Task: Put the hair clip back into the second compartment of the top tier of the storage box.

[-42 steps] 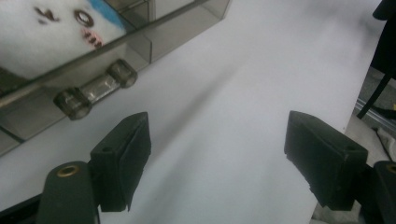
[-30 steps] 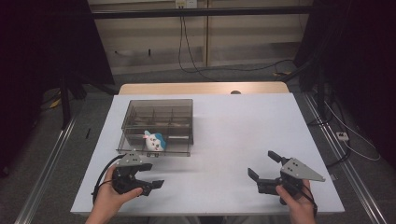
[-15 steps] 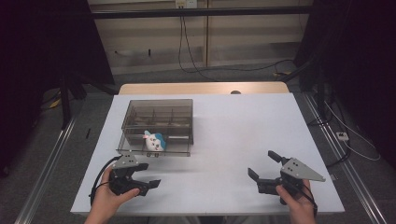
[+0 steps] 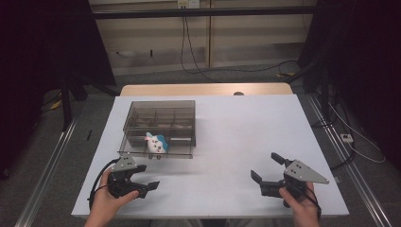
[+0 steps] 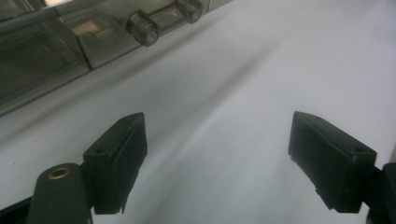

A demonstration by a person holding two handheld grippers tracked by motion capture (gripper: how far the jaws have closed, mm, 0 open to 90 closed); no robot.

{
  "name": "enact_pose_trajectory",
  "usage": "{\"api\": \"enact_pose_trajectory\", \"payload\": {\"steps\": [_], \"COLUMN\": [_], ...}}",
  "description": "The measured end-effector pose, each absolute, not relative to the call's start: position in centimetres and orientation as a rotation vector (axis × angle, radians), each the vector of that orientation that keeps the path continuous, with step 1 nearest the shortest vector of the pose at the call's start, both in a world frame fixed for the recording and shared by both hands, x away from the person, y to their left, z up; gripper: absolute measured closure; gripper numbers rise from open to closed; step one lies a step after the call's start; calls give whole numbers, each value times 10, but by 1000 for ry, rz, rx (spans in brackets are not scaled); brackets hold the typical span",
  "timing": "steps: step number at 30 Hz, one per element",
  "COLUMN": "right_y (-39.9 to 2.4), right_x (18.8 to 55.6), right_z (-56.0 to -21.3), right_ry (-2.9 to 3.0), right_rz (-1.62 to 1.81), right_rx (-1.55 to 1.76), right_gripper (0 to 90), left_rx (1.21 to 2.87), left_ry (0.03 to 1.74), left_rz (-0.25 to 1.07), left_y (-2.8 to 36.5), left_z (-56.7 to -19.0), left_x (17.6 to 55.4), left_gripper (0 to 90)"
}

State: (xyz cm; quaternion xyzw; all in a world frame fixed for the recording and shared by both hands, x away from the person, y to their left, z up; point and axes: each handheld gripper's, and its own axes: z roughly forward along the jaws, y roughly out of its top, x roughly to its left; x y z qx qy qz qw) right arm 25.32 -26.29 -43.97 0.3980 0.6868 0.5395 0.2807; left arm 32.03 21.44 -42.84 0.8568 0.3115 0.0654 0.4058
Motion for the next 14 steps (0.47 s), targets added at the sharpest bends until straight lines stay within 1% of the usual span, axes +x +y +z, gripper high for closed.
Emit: {"api": "enact_pose_trajectory", "payload": {"steps": [14], "right_y": [-264], "right_x": [255], "right_z": [-440], "right_ry": [1844], "right_rz": [1438], "right_rx": [1067], "right_gripper": [43], "left_rx": [2158], "left_ry": [797], "left_rz": [172], "left_y": [216], "left_z": [-431], "left_x": [322], "left_gripper": [188]}}
